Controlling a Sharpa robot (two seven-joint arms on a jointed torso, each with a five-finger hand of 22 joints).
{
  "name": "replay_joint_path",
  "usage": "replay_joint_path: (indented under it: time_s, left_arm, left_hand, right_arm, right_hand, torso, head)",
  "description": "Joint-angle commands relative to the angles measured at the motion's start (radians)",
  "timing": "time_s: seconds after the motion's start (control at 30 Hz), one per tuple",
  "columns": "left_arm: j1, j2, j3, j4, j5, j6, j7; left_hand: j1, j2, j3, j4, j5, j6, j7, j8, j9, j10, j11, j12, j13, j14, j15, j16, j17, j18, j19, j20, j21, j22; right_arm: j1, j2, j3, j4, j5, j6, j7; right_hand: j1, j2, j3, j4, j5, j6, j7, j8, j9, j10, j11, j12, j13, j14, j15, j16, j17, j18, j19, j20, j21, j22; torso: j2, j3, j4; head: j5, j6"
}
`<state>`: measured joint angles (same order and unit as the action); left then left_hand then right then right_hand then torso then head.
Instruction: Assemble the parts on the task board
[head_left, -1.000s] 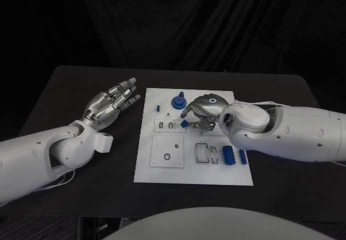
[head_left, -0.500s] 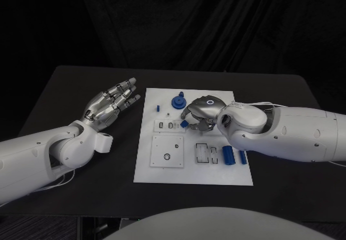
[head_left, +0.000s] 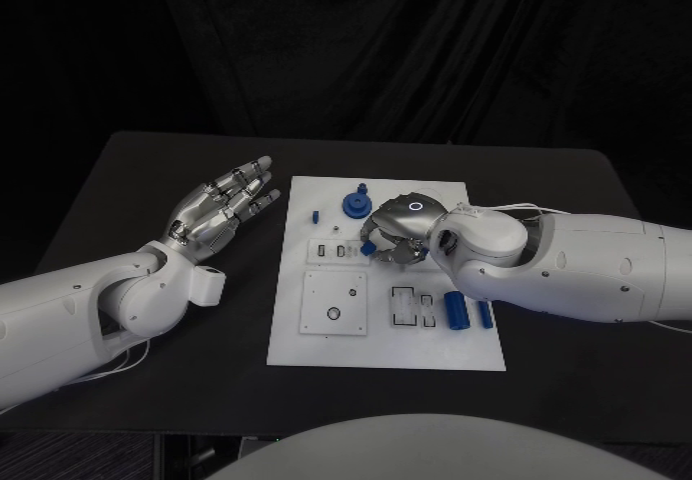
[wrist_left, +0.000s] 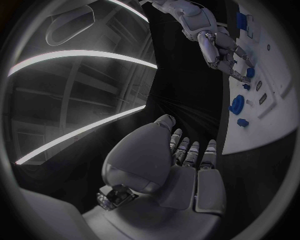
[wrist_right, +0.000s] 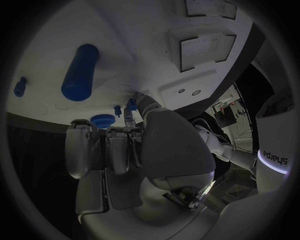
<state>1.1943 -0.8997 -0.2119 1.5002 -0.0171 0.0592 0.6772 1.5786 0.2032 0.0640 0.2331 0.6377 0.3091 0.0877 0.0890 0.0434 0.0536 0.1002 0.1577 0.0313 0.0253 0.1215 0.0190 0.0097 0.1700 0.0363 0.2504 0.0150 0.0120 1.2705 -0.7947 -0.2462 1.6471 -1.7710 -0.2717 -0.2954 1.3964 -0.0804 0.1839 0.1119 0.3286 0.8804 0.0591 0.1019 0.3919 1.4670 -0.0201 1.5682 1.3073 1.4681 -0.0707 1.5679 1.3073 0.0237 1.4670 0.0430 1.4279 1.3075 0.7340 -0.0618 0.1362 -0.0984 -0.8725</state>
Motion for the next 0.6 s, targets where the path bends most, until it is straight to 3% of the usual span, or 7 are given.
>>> replay_joint_path:
  time_s: [0.03, 0.33, 0.6]
  left_arm:
    - [-0.002, 0.002, 0.001, 0.001, -0.001, 0.013, 0.013]
    - [-0.002, 0.001, 0.001, 0.001, -0.001, 0.013, 0.011]
    - [-0.003, 0.000, 0.001, 0.002, -0.001, 0.015, 0.010]
  left_hand:
    - [0.000, -0.009, 0.006, -0.001, -0.005, -0.005, 0.000, -0.005, 0.000, -0.007, 0.001, 0.004, 0.000, -0.001, 0.006, 0.003, 0.002, 0.012, -0.002, 0.007, 0.003, 0.001]
    - [0.000, -0.009, 0.006, -0.001, -0.005, -0.005, 0.000, -0.005, 0.000, -0.007, 0.001, 0.004, 0.000, -0.001, 0.006, 0.003, 0.002, 0.012, -0.002, 0.007, 0.003, 0.001]
    - [0.000, -0.009, 0.006, -0.001, -0.005, -0.005, 0.000, -0.005, 0.000, -0.007, 0.001, 0.004, 0.000, -0.001, 0.006, 0.003, 0.002, 0.012, -0.002, 0.007, 0.003, 0.001]
  right_arm:
    - [-0.005, 0.003, -0.001, -0.001, -0.007, -0.009, 0.020]
    - [-0.006, 0.001, -0.001, -0.003, -0.007, -0.079, 0.037]
    - [-0.006, -0.009, -0.001, 0.004, -0.007, -0.095, 0.026]
  right_hand:
    - [-0.007, 0.011, 0.004, 0.004, -0.005, 0.028, -0.006, 0.013, 0.007, 0.104, -0.007, 0.003, 0.263, 0.103, -0.008, 0.003, 0.263, 0.012, 0.031, -0.007, 0.000, 0.217]
    - [-0.011, 0.035, 0.007, 0.008, -0.011, 0.109, -0.008, 0.053, 0.032, 0.104, -0.009, 0.003, 0.263, 0.103, -0.011, 0.003, 0.263, 0.011, 0.032, -0.011, 0.000, 0.217]
    - [0.009, 0.040, 0.006, -0.011, -0.020, 0.168, -0.007, 0.085, 0.061, 0.104, -0.009, 0.003, 0.263, 0.103, -0.011, 0.003, 0.263, 0.012, 0.031, -0.012, -0.001, 0.217]
  torso:
    - [0.000, -0.0006, -0.0006]
    - [-0.001, -0.0001, -0.0001]
    - [0.000, 0.0000, 0.0004]
  head:
    - [0.002, 0.000]
    - [0.003, 0.000]
    - [0.006, 0.000]
